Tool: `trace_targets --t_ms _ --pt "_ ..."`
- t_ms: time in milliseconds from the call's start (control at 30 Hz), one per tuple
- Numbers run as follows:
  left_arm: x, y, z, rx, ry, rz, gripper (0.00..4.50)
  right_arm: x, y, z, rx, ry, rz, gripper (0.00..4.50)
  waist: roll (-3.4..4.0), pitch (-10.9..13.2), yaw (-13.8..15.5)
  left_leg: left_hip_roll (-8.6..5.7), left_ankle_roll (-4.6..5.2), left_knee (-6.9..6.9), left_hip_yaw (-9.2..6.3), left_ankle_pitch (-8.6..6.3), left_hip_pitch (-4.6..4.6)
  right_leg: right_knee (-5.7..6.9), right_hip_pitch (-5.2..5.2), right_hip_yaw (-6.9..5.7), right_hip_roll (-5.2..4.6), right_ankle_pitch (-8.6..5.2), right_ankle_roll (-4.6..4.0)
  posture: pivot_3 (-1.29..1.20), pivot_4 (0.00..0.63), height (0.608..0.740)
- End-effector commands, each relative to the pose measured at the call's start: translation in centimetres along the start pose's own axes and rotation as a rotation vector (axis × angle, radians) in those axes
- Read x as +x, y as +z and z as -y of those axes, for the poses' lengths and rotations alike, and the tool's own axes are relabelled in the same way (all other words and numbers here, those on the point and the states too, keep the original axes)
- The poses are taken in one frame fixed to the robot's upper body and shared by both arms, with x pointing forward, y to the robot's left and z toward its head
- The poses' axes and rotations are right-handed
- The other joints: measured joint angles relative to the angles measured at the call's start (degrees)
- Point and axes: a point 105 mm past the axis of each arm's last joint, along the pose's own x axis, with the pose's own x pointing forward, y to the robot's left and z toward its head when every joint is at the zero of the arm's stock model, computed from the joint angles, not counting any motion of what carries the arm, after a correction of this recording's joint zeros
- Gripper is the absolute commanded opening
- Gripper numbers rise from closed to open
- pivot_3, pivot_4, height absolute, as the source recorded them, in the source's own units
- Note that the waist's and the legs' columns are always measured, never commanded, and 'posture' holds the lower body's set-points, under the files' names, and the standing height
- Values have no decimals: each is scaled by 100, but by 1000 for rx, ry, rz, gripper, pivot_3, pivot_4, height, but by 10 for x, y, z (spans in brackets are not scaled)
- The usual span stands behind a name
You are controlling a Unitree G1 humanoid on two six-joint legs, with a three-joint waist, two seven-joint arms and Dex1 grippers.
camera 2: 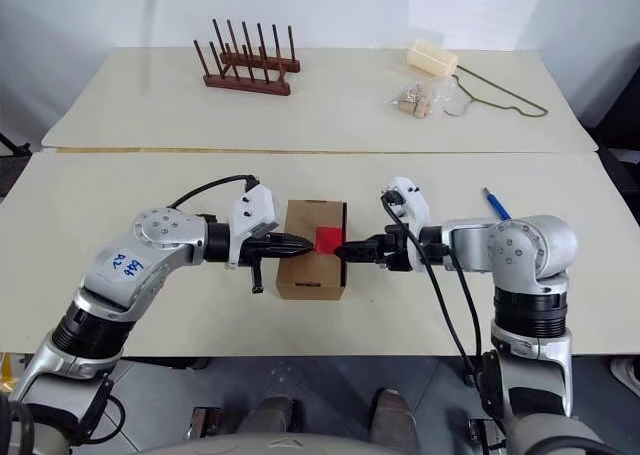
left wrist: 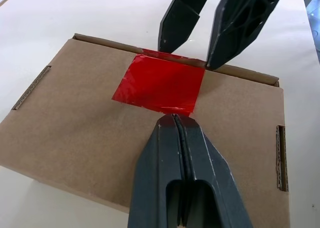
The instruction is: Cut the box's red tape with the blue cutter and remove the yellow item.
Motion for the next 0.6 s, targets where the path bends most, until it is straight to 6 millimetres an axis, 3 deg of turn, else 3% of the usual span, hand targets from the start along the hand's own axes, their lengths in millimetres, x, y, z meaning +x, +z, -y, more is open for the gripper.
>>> trace_targets --t_ms 33,433,600 --pt "1 -11 3 -26 5 -30 0 -3 4 1 4 -12 30 4436 0 0 -1 0 0 0 0 0 0 0 0 0 0 0 0 0 150 740" --pt "1 -16 5 -48 18 -41 0 -16 -7 34 20 -132 -3 4436 -2 -3 10 0 1 1 0 0 4 -1 5 1 0 0 0 0 150 740" --pt "2 -18 6 -55 18 -49 0 -12 -5 30 -51 -137 -11 4436 -2 -4 7 1 0 1 1 1 8 3 6 2 0 0 0 0 150 740"
